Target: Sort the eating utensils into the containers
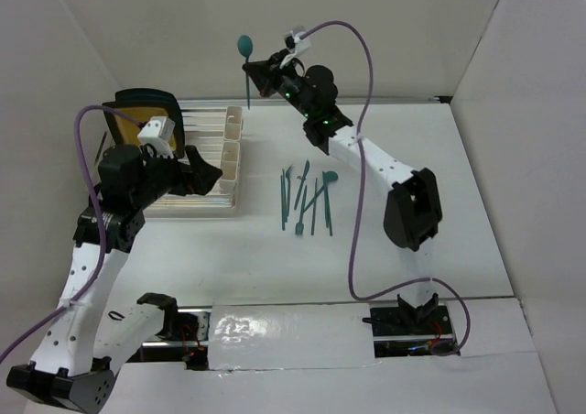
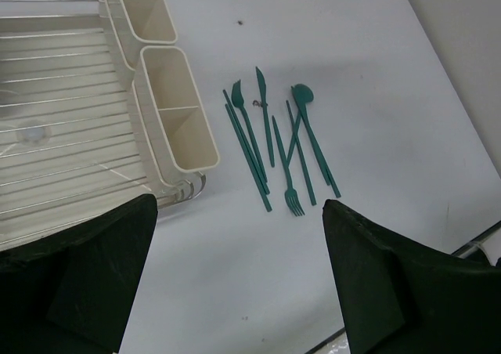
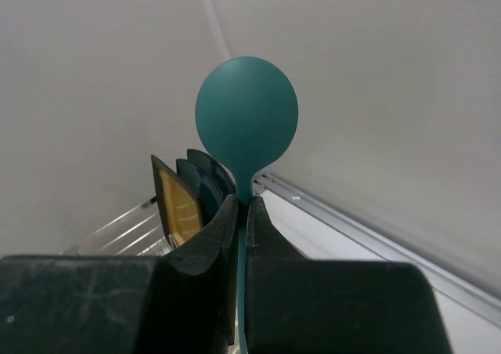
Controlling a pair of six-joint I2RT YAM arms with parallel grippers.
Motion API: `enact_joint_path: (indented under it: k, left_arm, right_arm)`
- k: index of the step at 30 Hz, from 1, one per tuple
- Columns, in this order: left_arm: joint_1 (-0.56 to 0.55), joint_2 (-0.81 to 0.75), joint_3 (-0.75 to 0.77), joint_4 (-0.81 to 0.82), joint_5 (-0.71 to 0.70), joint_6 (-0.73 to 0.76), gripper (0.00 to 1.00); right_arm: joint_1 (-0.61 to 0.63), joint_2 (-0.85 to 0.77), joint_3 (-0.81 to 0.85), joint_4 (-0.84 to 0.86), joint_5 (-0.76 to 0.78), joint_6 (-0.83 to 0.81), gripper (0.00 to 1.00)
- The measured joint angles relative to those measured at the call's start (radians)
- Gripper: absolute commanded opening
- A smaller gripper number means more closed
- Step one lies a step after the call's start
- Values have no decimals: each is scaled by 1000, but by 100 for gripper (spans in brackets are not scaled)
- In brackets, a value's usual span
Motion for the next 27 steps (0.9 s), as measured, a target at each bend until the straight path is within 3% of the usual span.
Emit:
enact_joint_path:
  k: [10, 21, 25, 27]
  left_arm:
    - [40, -103, -86, 81, -19, 2, 100]
    - [53, -6, -88, 93, -9, 24, 100]
    - [53, -4, -89, 103, 8, 25, 100]
    - [53, -2, -89, 110, 10, 25, 100]
  right_arm:
    - [7, 410, 335, 94, -62, 3, 0]
    - [0, 528, 374, 126, -79, 29, 0]
    - [-1, 528, 378, 133, -84, 27, 19]
    - [-2, 528, 379, 132, -86, 27, 38]
